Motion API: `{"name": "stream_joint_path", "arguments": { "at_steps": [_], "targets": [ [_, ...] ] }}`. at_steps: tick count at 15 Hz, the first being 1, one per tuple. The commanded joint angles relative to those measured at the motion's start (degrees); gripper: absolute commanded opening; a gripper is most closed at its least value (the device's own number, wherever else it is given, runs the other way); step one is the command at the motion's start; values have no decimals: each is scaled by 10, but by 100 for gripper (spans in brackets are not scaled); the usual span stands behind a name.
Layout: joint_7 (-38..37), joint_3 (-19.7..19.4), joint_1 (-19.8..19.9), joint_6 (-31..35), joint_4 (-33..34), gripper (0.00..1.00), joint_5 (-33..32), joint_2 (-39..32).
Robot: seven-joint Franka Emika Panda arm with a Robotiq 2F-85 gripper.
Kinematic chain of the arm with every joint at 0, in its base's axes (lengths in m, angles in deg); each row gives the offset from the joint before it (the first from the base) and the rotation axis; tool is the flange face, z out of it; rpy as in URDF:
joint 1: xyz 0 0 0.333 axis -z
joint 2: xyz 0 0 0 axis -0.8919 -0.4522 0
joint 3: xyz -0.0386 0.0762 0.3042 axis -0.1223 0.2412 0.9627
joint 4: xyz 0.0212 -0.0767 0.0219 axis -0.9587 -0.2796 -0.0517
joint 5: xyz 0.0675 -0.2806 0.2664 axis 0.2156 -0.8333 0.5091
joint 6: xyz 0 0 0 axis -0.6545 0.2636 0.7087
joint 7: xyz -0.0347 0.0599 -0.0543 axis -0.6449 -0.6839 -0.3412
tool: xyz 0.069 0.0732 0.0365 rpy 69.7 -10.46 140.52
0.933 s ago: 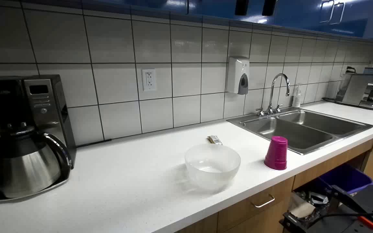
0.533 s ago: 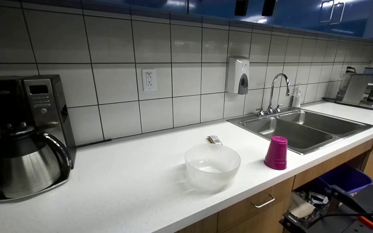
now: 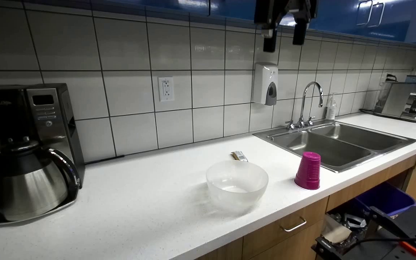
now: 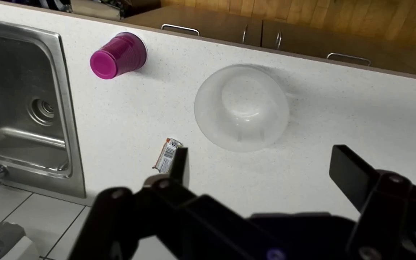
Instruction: Pick up the candy bar and then put it in the bowl
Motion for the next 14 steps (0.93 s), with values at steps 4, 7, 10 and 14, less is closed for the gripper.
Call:
{"name": "stream_joint_path", "arguments": {
  "at_steps": [4, 7, 10, 14],
  "targets": [
    [-72, -1, 42, 64, -34, 100, -43, -60],
    [-92, -10, 67, 88, -32, 100, -58, -94],
    [-101, -29, 92, 118, -23, 100, -68, -139],
    [-96, -59, 115, 157, -4, 100, -69, -204]
  ]
}}
